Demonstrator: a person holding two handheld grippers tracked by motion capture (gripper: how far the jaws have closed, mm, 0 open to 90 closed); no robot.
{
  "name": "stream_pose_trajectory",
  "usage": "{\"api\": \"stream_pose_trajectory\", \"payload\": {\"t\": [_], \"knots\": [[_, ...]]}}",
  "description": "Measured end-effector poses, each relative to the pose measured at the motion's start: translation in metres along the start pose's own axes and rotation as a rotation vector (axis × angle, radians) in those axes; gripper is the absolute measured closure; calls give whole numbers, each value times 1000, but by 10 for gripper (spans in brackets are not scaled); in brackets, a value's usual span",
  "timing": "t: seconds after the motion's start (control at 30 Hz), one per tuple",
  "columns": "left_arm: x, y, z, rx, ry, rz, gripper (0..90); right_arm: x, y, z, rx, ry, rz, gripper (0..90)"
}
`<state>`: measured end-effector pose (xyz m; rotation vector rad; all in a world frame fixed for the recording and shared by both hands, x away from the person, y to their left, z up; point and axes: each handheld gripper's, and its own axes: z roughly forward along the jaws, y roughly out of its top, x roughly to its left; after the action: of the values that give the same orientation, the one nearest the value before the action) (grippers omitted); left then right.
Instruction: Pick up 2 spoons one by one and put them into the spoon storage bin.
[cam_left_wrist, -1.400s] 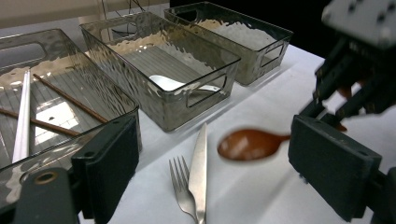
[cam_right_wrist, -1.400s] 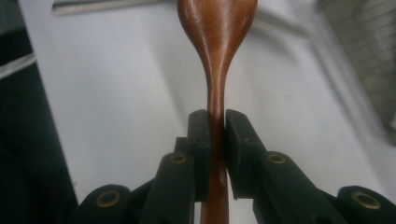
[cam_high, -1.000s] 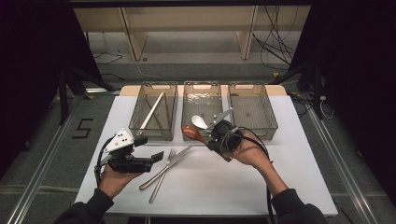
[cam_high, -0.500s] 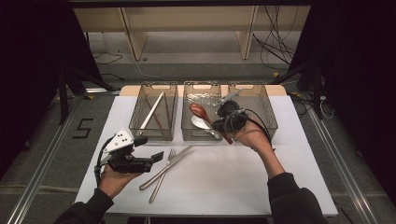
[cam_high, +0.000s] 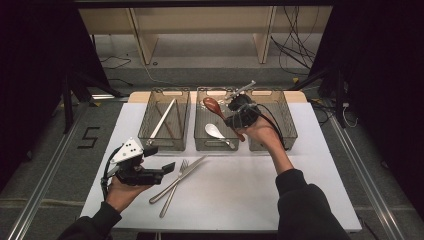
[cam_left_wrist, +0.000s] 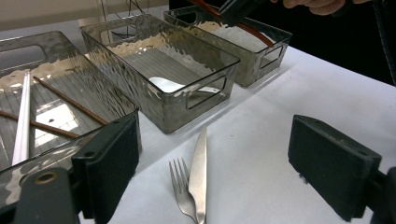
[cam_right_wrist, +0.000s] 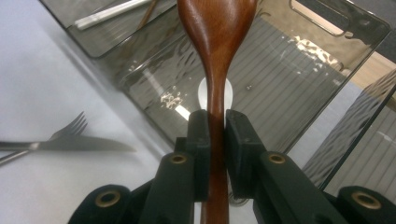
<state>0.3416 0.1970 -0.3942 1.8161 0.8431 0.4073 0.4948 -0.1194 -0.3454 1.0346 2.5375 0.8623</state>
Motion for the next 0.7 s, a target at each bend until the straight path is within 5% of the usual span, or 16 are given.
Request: {"api": "stream_pose_trajectory", "payload": {"t": [0.7], "knots": [[0, 0, -1, -7, -12, 5, 161, -15, 21, 44, 96, -45, 59, 814]]}}
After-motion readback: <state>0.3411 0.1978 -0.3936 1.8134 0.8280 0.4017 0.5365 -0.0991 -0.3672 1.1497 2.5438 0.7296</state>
